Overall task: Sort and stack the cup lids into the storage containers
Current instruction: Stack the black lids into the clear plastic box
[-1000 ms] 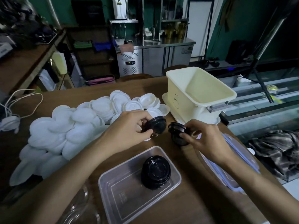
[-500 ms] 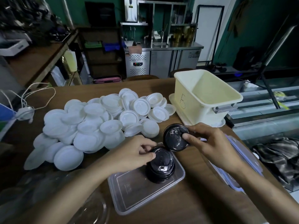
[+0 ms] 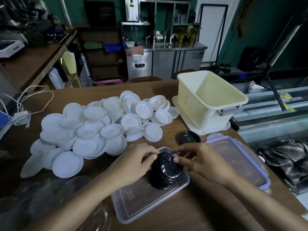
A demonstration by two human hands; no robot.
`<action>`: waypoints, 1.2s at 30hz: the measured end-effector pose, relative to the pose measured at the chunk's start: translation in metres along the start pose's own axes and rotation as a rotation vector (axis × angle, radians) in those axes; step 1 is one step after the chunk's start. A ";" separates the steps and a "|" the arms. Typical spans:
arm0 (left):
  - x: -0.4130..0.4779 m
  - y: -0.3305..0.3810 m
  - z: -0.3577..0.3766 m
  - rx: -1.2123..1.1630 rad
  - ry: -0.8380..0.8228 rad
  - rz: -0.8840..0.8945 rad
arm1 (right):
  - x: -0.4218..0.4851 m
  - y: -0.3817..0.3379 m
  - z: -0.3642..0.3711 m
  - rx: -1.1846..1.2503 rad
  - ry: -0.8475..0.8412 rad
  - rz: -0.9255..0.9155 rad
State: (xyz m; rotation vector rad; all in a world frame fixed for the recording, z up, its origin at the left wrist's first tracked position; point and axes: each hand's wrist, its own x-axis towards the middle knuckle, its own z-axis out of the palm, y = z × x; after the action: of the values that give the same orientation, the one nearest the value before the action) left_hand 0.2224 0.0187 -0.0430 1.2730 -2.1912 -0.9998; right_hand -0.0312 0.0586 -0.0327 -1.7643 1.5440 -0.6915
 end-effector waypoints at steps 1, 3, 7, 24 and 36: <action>-0.001 0.000 -0.001 -0.014 0.004 -0.008 | 0.002 -0.001 0.001 -0.022 0.010 0.001; -0.005 0.001 -0.003 -0.022 0.011 -0.016 | 0.003 -0.002 0.003 -0.059 0.022 -0.003; -0.009 0.002 0.000 -0.079 0.021 -0.025 | 0.003 -0.006 0.006 -0.102 0.059 -0.013; -0.010 -0.003 0.002 -0.183 -0.005 -0.014 | -0.005 -0.007 0.000 -0.295 -0.166 -0.240; -0.007 -0.009 0.003 -0.210 -0.028 -0.057 | -0.002 -0.004 0.010 -0.407 -0.150 -0.261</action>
State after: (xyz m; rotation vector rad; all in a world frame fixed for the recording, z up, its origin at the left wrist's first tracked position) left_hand 0.2290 0.0228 -0.0517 1.2367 -2.0175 -1.2407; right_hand -0.0215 0.0620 -0.0358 -2.2931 1.4378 -0.3676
